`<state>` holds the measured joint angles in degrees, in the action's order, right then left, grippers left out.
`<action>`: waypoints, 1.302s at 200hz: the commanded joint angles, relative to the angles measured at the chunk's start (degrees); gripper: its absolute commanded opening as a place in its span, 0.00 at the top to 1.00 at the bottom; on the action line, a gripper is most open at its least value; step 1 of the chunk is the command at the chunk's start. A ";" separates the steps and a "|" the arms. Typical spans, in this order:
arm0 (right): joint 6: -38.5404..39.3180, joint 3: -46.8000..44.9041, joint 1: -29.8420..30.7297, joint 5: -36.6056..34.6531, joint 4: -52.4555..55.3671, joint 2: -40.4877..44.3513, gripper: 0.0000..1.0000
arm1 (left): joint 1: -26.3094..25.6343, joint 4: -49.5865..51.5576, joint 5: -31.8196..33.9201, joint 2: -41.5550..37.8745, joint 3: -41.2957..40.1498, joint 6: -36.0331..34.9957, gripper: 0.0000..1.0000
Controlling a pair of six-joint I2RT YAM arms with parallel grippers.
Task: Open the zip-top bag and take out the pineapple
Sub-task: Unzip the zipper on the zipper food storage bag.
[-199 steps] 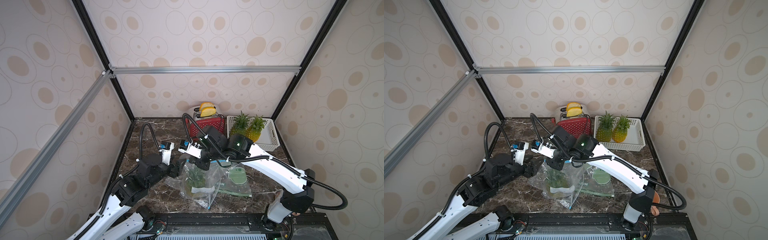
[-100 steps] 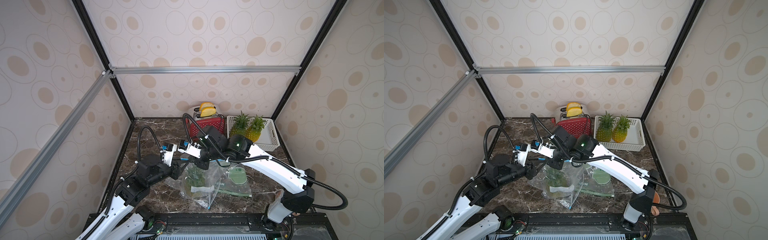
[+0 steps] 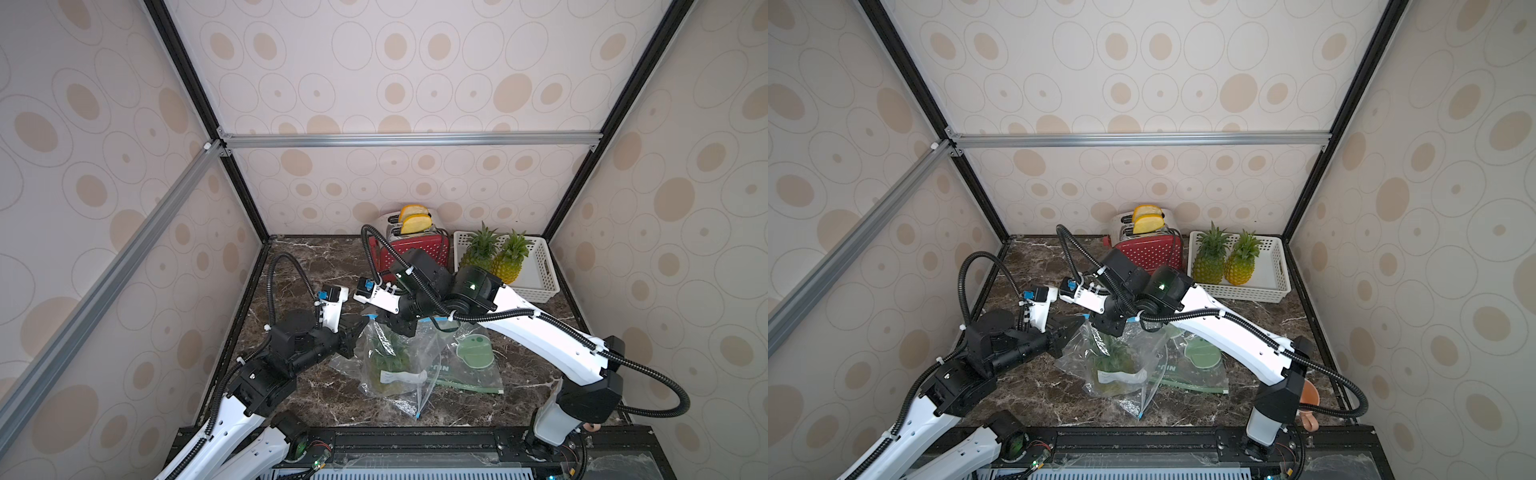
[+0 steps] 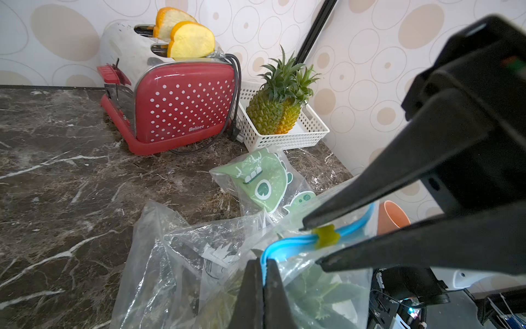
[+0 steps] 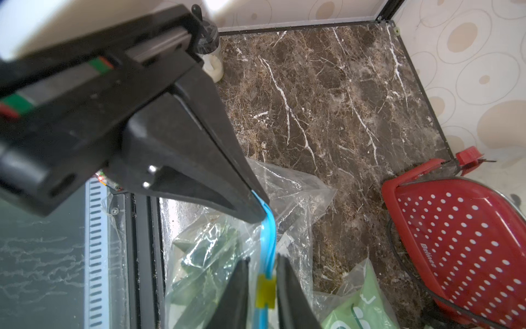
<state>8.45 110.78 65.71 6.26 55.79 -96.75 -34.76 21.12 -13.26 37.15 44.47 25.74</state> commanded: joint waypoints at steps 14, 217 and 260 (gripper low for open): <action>0.87 4.05 0.03 -0.56 4.89 -1.59 0.71 | 0.21 -0.18 2.58 -3.03 1.33 -0.75 1.00; 0.72 8.90 -0.02 2.41 8.70 -4.86 1.00 | 0.22 -0.27 5.10 -7.67 1.49 -2.08 1.00; 0.27 5.51 -0.01 -2.24 10.60 -0.87 1.00 | 0.18 2.67 12.60 -9.24 2.16 -2.88 1.00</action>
<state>8.95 118.43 65.87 8.34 61.21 -101.08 -34.89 23.05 -9.02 29.45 44.47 24.47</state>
